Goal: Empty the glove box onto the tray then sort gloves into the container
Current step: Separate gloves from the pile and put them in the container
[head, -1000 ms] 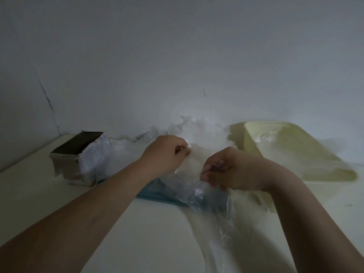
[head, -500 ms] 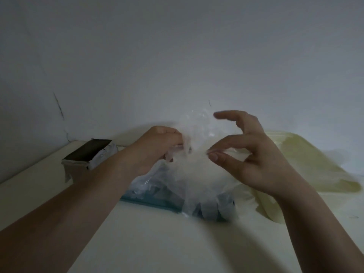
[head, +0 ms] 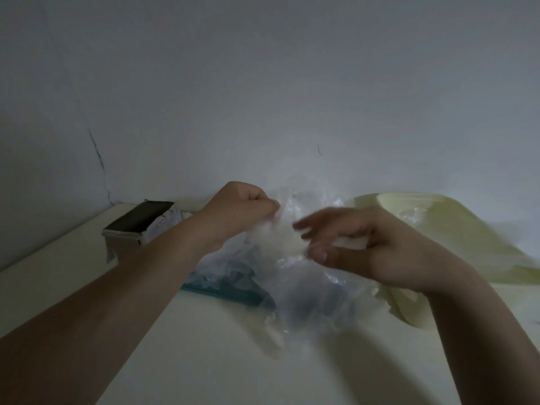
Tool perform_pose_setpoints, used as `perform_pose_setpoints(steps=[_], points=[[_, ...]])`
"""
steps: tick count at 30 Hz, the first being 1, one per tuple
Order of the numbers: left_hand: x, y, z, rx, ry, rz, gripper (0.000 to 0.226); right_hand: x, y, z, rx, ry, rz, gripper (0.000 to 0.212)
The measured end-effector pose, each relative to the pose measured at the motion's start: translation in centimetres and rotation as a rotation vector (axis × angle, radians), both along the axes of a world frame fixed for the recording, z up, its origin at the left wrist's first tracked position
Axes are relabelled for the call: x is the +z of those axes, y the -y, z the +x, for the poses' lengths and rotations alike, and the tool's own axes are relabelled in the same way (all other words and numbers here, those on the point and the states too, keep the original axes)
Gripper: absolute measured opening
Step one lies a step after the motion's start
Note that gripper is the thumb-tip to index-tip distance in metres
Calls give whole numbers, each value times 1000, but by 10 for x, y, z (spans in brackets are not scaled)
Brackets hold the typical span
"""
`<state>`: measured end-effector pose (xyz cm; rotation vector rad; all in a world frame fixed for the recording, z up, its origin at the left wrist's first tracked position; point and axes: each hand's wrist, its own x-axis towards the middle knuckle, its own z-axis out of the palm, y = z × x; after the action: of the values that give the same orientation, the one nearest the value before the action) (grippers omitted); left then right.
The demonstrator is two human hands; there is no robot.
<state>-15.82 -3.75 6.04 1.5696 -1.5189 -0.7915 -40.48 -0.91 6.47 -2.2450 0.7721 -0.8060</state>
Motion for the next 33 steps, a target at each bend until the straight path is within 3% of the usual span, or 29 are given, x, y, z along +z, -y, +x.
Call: perform_pose_setpoints(steps=[2, 4, 6, 10, 13, 17, 19, 22, 25, 30, 33], points=[[-1, -1, -5, -78, 10, 67, 21, 0, -2, 2, -46, 75, -143, 4], [2, -5, -11, -186, -50, 138, 21, -5, 4, 4, -133, 3, -368, 3], [5, -7, -15, -270, -136, 220, 17, -10, 10, 3, -146, -46, -430, 3], [5, -13, -16, -392, -225, 300, 14, -16, 17, 3, -92, 83, -201, 7], [-1, -9, -12, -337, -446, 265, 20, -22, 24, 4, -180, 234, -71, 14], [-13, -6, 1, -348, -708, 311, 57, -30, 29, 5, -297, 419, 214, 9], [-20, -7, 3, -351, -731, 324, 70, -32, 31, 7, -323, 479, 269, 9], [-27, -7, -3, -357, -617, 253, 48, -31, 29, 10, -320, 502, 283, 10], [-27, -4, -13, -254, -680, 189, 20, -26, 27, 6, -363, 543, 245, 10], [-19, 6, -21, -106, -675, 102, 21, -7, 30, -23, -540, 635, 128, 9], [-8, 16, -34, -67, -688, 44, 19, 15, 32, -51, -557, 551, 157, 10]])
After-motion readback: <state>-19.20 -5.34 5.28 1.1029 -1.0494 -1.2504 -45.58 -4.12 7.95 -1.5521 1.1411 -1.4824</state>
